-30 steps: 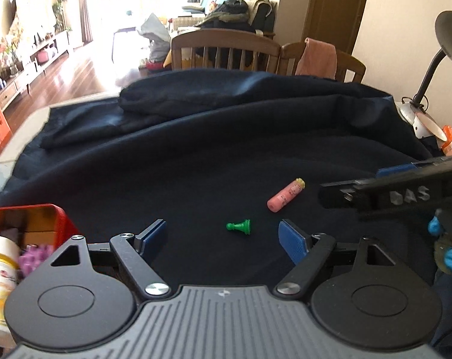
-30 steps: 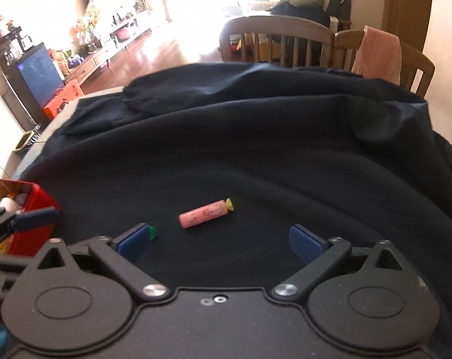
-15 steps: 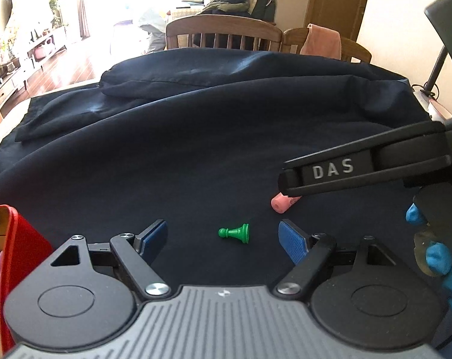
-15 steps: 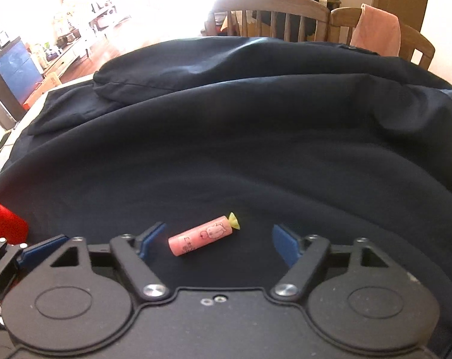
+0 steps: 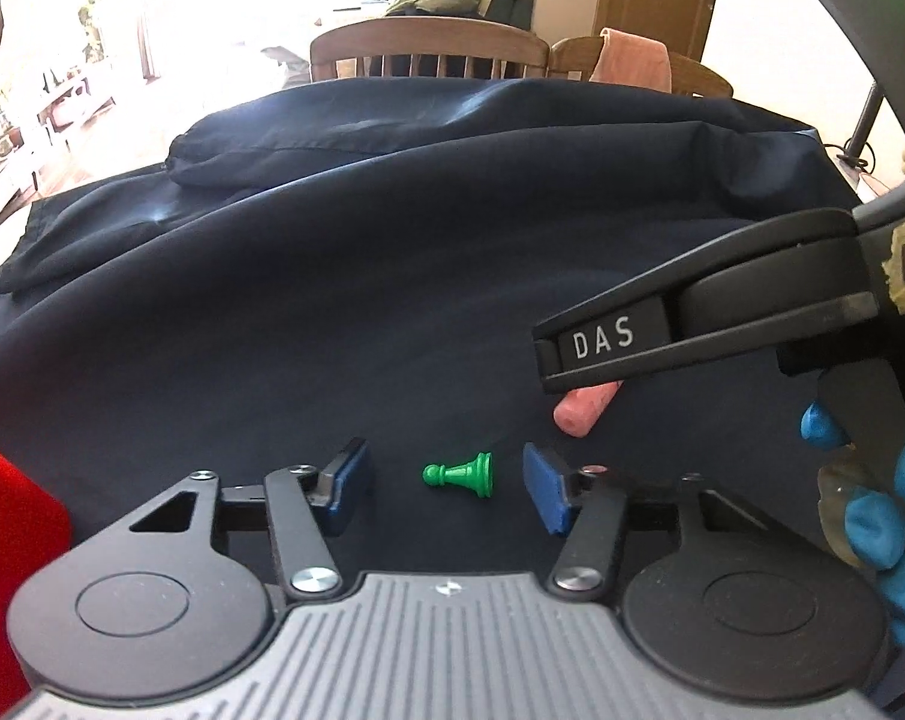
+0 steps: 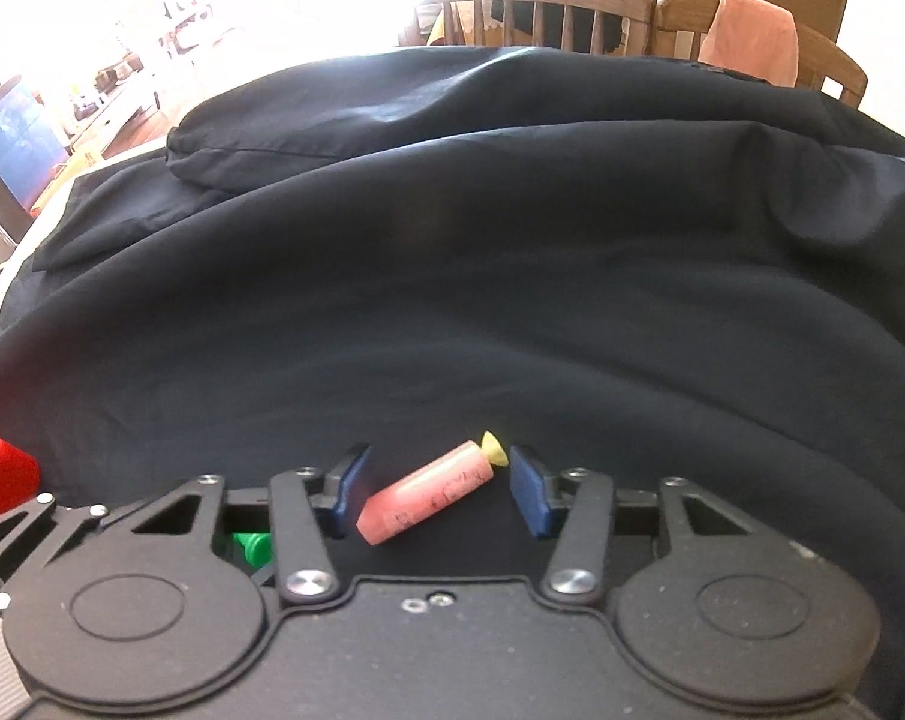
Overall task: Organize rigid objects
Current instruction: 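Grasp the green pawn with the left gripper while the right grasps the pink stick, then lift and carry the green pawn and pink stick over the tin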
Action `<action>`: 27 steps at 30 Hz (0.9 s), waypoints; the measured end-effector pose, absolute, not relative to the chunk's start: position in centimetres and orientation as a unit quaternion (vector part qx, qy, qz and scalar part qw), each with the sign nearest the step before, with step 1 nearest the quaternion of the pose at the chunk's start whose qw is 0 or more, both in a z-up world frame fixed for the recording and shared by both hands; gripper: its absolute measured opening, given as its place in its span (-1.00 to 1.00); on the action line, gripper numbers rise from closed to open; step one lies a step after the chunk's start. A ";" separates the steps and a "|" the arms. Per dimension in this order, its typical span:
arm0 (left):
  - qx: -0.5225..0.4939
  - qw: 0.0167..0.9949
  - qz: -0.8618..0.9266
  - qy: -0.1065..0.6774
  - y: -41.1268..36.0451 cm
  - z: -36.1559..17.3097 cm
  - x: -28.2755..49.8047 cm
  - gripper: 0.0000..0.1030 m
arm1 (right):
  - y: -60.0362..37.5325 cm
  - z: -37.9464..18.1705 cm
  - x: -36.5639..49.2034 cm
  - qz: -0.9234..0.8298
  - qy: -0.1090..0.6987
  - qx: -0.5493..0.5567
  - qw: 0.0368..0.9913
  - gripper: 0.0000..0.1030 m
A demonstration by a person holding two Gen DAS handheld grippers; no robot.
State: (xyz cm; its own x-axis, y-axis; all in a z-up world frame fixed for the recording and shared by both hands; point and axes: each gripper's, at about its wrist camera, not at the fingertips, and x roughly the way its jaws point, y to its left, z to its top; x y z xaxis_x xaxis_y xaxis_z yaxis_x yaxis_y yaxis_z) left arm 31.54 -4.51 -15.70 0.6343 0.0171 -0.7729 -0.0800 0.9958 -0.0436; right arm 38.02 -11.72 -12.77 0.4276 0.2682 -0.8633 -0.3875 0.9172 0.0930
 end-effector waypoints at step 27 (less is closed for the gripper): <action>-0.048 0.901 0.030 0.430 -4.2 -13.6 28.8 -0.53 | -16.4 -8.5 32.3 0.266 0.450 -0.064 0.850 -0.72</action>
